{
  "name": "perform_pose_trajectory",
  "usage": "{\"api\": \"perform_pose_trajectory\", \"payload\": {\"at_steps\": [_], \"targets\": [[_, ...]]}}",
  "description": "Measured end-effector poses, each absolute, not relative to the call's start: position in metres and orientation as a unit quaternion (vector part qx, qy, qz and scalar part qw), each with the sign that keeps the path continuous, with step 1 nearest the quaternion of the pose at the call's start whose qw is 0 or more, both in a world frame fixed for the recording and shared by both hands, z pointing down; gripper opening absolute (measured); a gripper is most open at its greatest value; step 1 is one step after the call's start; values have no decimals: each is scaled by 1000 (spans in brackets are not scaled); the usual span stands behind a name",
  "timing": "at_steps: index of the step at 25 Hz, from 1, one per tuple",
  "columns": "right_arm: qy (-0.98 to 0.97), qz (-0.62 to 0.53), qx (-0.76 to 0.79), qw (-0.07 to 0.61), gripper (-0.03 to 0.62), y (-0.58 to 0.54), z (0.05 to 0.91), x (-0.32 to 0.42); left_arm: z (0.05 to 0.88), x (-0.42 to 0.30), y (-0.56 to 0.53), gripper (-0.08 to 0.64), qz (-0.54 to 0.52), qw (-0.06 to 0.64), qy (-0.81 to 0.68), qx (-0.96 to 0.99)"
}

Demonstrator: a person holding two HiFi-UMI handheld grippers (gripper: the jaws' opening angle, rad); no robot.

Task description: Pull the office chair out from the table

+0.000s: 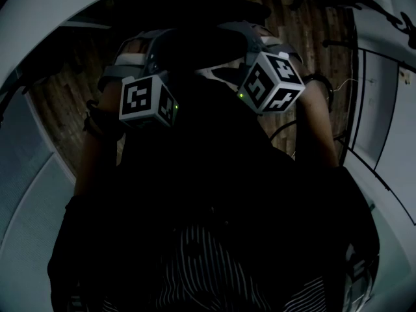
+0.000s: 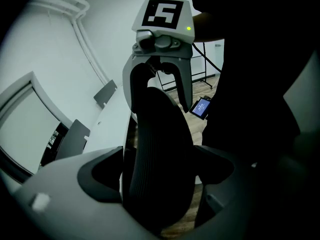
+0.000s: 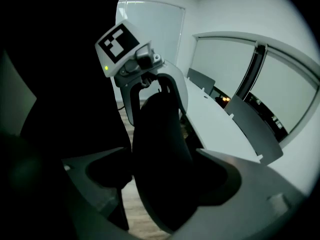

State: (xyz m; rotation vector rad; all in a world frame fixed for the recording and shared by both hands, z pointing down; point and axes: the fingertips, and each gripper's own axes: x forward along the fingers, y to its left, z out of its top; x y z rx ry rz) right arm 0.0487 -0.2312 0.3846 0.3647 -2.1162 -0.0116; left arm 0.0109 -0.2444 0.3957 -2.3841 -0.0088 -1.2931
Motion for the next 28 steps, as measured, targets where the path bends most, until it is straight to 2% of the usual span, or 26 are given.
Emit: {"api": "perform_pose_trajectory", "payload": {"at_steps": [7, 12, 13, 17, 28], "targets": [[-817, -55, 86, 568, 402, -231, 421, 50, 423, 10, -234, 433, -576, 236, -82, -779], [-825, -51, 67, 559, 405, -238, 437, 46, 435, 16, -243, 404, -565, 224, -62, -792], [-820, -54, 63, 566, 405, -239, 438, 46, 435, 17, -246, 374, -561, 224, -56, -795], [-792, -76, 53, 604, 405, -239, 445, 52, 436, 21, -244, 363, -560, 222, -61, -796], [-800, -85, 47, 592, 405, -231, 453, 52, 438, 23, -238, 360, -561, 224, -61, -795]]}}
